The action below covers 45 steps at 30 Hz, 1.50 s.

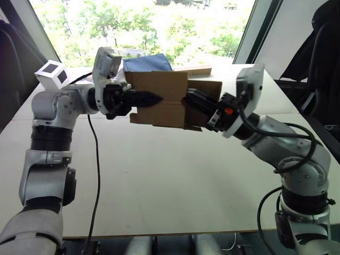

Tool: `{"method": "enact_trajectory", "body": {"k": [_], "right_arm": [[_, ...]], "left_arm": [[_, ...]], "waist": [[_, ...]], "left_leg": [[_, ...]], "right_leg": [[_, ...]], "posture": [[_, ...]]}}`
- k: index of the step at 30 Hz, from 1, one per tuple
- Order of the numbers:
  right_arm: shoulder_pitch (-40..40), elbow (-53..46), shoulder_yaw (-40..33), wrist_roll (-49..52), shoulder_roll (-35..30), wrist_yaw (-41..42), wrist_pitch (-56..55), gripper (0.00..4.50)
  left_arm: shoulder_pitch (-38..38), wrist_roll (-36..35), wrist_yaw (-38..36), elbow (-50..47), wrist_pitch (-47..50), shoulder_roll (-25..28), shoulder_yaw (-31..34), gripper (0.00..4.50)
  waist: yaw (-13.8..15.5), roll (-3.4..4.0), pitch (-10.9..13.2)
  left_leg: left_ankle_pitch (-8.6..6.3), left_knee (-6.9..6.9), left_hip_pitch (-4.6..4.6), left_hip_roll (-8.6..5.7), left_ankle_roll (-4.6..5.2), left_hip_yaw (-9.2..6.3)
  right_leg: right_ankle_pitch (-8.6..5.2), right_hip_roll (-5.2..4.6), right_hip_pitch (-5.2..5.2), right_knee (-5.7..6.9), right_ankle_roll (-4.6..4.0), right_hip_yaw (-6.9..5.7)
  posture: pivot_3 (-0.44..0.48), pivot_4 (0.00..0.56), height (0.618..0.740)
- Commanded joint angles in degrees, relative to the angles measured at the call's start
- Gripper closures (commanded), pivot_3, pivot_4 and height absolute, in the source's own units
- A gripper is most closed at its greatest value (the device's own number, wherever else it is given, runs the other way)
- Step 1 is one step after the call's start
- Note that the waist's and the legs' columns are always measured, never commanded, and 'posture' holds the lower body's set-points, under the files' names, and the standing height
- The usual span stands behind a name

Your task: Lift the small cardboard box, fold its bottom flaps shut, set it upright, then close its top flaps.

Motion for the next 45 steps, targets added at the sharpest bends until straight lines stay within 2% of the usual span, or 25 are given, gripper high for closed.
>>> {"method": "enact_trajectory", "body": {"k": [1, 5, 8, 12, 18, 23, 31, 45], "right_arm": [[1.1, -3.2, -4.7, 4.0, -3.2, 0.5, 0.5, 4.48], [5.0, -4.7, -11.2, 10.8, -8.4, -0.1, 1.7, 4.48], [12.1, -6.7, -15.6, 17.0, -13.9, 0.9, 4.0, 4.48], [18.3, -10.5, -14.0, 19.9, -17.4, 1.2, 4.6, 4.48], [16.7, -11.5, -3.2, 11.4, -14.0, -1.3, 3.1, 4.48], [15.1, -9.6, 1.0, 3.9, -11.5, -1.6, 1.1, 4.48], [14.9, -6.9, 1.7, -4.1, -8.9, 1.2, -2.6, 4.48], [11.6, -5.0, 1.5, -8.3, -3.7, 2.4, -5.0, 4.48]], "left_arm": [[-1.5, 0.3, -0.2, 0.0, -1.1, 0.4, 0.8, 4.50], [-1.9, 0.8, -0.6, 0.7, -1.7, 0.6, 0.8, 4.50], [-2.5, 1.2, -0.9, 1.4, -2.4, 0.6, 0.8, 4.50], [-3.7, 1.9, -1.1, 3.0, -3.6, 0.4, 0.8, 4.50], [-5.7, 2.7, -1.5, 4.8, -4.9, -0.4, 0.6, 4.50], [-5.7, 2.2, -2.1, 3.9, -3.8, -0.4, 0.9, 4.50], [-4.5, 1.4, -2.5, 1.2, -1.7, -0.1, 0.8, 4.50], [-2.6, -0.3, -1.5, -2.1, 0.5, 0.4, 1.2, 4.50]], "waist": [[0.0, 0.00, 0.0], [0.1, 0.00, 0.0], [0.3, -0.01, 0.0], [0.0, -0.01, 0.0], [-0.1, -0.01, 0.0], [0.2, -0.01, 0.0], [0.1, -0.01, 0.0], [0.1, -0.01, 0.0]], "left_leg": [[0.00, 0.00, 0.00, 0.00, 0.00, 0.00], [0.00, 0.00, 0.00, 0.00, 0.00, 0.00], [-0.01, 0.01, -0.02, -0.01, 0.02, 0.00], [-0.03, 0.05, -0.02, 0.00, 0.06, 0.00], [-0.03, 0.11, 0.01, 0.05, 0.06, 0.01], [-0.05, 0.26, -0.06, 0.03, 0.08, -0.01], [-0.08, 0.35, -0.08, 0.02, 0.14, -0.02], [-0.08, 0.36, -0.08, 0.02, 0.14, -0.03]], "right_leg": [[0.00, 0.00, 0.00, -0.01, 0.00, 0.00], [0.00, 0.00, 0.00, -0.01, 0.00, 0.00], [0.00, -0.04, 0.02, -0.02, 0.00, -0.01], [0.00, -0.04, 0.05, -0.03, 0.00, -0.01], [-0.01, 0.03, 0.04, -0.03, 0.01, 0.00], [-0.01, 0.03, 0.04, -0.01, 0.01, -0.01], [-0.01, 0.04, 0.05, 0.01, 0.01, -0.02], [-0.01, 0.04, 0.05, 0.02, 0.01, -0.02]], "posture": [[0.000, 0.150, 0.740], [0.000, 0.150, 0.740], [0.000, 0.150, 0.740], [0.000, 0.150, 0.740], [0.000, 0.150, 0.740], [0.000, 0.150, 0.740], [0.000, 0.150, 0.740], [0.000, 0.150, 0.740]]}}
